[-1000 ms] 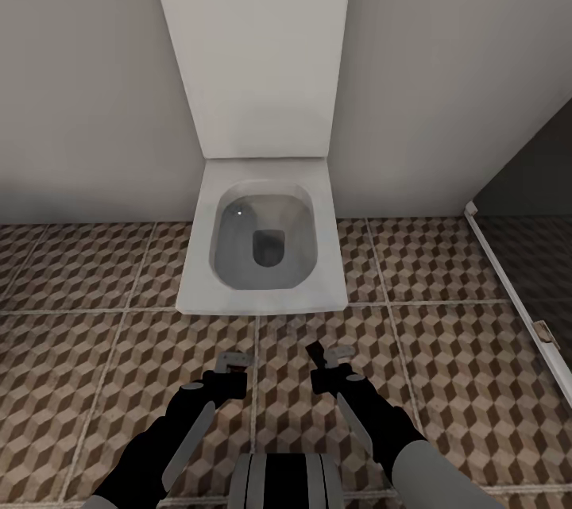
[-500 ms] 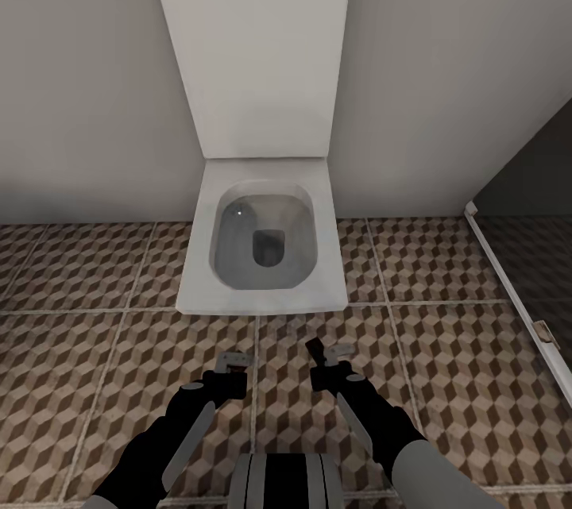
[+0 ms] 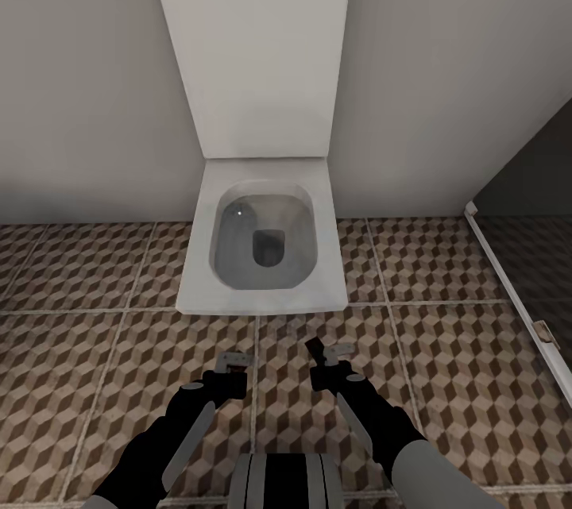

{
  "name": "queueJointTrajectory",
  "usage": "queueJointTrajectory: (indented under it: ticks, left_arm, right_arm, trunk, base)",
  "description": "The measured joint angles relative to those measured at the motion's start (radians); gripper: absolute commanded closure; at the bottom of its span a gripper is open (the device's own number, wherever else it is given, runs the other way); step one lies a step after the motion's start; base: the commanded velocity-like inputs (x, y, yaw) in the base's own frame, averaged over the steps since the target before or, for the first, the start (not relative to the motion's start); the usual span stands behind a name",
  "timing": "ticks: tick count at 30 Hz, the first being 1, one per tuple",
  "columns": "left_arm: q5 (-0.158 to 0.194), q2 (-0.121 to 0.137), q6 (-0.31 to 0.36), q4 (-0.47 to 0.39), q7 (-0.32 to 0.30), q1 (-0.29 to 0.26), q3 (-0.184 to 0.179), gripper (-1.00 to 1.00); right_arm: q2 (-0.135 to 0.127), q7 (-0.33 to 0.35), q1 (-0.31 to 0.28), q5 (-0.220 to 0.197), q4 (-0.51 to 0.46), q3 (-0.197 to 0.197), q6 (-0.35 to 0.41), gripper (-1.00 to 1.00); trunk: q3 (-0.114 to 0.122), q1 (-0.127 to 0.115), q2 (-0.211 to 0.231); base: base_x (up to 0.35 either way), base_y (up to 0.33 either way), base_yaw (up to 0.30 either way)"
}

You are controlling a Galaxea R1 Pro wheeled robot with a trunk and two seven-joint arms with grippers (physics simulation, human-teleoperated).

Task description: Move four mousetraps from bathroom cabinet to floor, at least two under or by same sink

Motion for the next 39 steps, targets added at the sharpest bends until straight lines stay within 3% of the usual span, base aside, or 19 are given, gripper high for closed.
queueJointTrajectory:
  ticks: [14, 15, 39]
  left_arm:
    - [0.000, 0.000, 0.000, 0.000, 0.000, 0.000, 0.000, 1.00]
    - [0.000, 0.000, 0.000, 0.000, 0.000, 0.000, 0.000, 1.00]
    - [0.000, 0.000, 0.000, 0.000, 0.000, 0.000, 0.000, 1.00]
  right_arm:
    - [0.000, 0.000, 0.000, 0.005, 0.000, 0.001, -0.003, 1.00]
    - [0.000, 0.000, 0.000, 0.006, 0.000, 0.001, -0.003, -1.00]
    - [0.002, -0.001, 0.000, 0.019, 0.000, 0.002, -0.003, -1.00]
  trunk:
    - [0.000, 0.000, 0.000]
    - [0.000, 0.000, 0.000]
    - [0.000, 0.000, 0.000]
  base:
    - [0.000, 0.000, 0.000]
    - [0.000, 0.000, 0.000]
    - [0.000, 0.000, 0.000]
